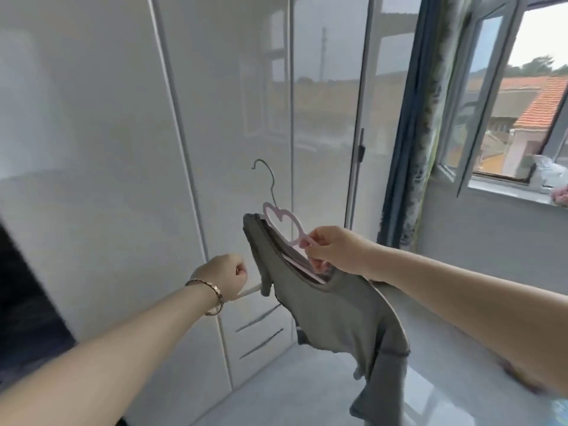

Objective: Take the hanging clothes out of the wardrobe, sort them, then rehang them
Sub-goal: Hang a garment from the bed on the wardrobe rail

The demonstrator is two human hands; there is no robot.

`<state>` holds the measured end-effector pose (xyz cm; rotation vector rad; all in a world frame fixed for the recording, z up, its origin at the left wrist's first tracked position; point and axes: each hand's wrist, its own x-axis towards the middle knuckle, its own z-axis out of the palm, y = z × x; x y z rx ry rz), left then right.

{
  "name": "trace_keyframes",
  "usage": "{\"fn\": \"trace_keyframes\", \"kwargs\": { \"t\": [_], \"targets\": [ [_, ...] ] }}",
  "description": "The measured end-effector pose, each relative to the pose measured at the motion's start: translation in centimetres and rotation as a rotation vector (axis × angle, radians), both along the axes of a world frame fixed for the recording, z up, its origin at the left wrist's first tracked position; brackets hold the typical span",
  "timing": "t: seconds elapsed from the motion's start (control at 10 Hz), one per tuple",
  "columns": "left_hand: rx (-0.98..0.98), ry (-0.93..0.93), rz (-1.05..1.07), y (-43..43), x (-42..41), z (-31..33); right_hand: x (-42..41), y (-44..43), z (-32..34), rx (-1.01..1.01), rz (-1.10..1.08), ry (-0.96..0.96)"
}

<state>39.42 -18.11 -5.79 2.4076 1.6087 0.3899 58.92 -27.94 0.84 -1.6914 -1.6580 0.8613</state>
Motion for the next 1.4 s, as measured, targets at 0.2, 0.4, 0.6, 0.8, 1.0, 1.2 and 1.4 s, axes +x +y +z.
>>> {"fn": "trace_keyframes", "kwargs": {
  "t": [0.2,0.4,0.6,0.8,1.0,1.2,1.4],
  "targets": [
    [0.003,-0.028,0.264,-1.6,-12.6,2.0,-11.3,3.8,1.7,0.071,0.162,0.111],
    [0.070,0.007,0.519,-3.0,-25.9,4.5,-24.3,8.4,3.2,0.046,0.257,0.046],
    [0.099,0.030,0.680,-2.5,-39.6,7.6,-37.5,12.9,4.9,-0.037,0.270,0.031],
    [0.191,-0.046,0.784,1.1,-50.8,11.3,-48.0,18.0,8.0,0.034,0.218,0.051],
    [0.276,0.130,0.790,5.5,-58.1,15.4,-56.4,24.5,14.1,0.138,0.259,0.125],
    [0.348,0.204,0.834,9.7,-61.8,18.5,-64.1,30.6,17.8,0.211,0.294,0.119],
    [0.427,0.119,0.904,16.7,-66.3,20.6,-74.3,42.5,20.9,0.214,0.271,0.046]
  ]
}}
